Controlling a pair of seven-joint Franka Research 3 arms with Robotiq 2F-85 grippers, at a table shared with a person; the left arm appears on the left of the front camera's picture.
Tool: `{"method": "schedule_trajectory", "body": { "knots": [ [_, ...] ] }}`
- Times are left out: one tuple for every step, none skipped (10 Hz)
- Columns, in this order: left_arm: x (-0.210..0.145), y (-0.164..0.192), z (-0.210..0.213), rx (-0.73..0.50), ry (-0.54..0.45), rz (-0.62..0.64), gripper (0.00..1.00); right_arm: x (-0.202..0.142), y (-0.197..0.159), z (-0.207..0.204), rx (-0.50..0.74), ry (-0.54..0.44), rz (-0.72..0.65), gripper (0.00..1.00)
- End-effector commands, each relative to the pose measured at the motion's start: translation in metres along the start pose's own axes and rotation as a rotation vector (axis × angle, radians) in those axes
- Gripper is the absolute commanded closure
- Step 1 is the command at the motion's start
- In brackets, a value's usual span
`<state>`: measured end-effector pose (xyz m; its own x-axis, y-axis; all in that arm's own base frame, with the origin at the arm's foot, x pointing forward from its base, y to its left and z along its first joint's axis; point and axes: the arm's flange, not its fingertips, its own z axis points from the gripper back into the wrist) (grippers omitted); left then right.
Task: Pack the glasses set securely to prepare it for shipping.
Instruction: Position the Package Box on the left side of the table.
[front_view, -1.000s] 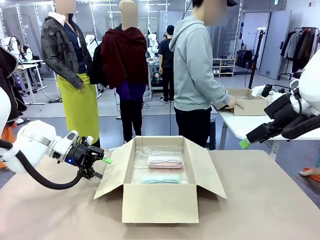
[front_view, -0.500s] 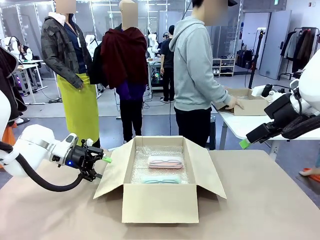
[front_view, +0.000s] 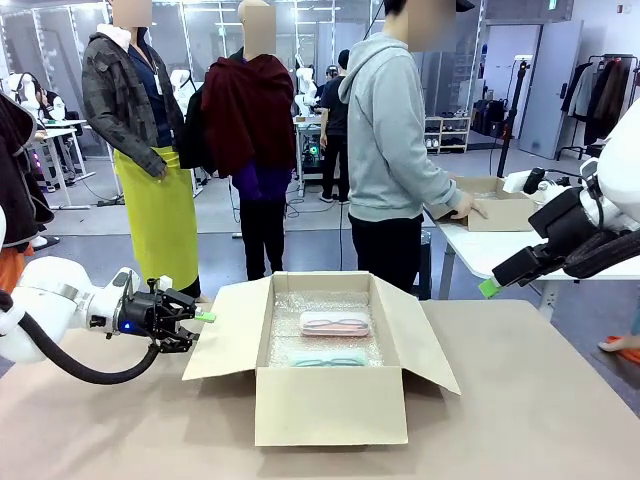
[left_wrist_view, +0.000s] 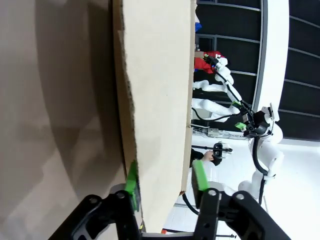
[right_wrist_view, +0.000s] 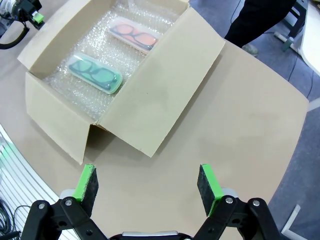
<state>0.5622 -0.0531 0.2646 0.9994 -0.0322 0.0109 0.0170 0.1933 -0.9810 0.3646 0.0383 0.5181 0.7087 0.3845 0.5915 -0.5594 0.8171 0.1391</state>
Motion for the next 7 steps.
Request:
{"method": "schedule_trajectory", "body": {
  "knots": [
    [-0.0054, 0.0003, 0.0055, -0.061, -0.028, -0.032, 0.87, -0.0016, 0.0017, -0.0003, 0.001, 0.006, -0.010, 0.00],
    [-0.0054, -0.0016, 0.0068, -0.066, -0.029, -0.037, 0.97, -0.0016, 0.0017, -0.0003, 0.001, 0.006, -0.010, 0.00],
    [-0.0055, -0.0027, 0.0058, -0.067, -0.023, -0.039, 1.00, -0.0016, 0.0017, -0.0003, 0.001, 0.006, -0.010, 0.00],
    [-0.0054, -0.0041, 0.0031, -0.065, -0.017, -0.042, 1.00, -0.0016, 0.0017, -0.0003, 0.001, 0.006, -0.010, 0.00],
    [-0.0054, -0.0052, 0.0007, -0.064, -0.012, -0.045, 1.00, -0.0016, 0.0017, -0.0003, 0.001, 0.006, -0.010, 0.00],
    [-0.0054, -0.0055, -0.0007, -0.060, -0.011, -0.045, 1.00, -0.0016, 0.0017, -0.0003, 0.001, 0.006, -0.010, 0.00],
    [-0.0049, -0.0029, -0.0018, -0.038, -0.016, -0.041, 1.00, -0.0016, 0.0017, -0.0003, 0.001, 0.006, -0.010, 0.00]
  ]
}}
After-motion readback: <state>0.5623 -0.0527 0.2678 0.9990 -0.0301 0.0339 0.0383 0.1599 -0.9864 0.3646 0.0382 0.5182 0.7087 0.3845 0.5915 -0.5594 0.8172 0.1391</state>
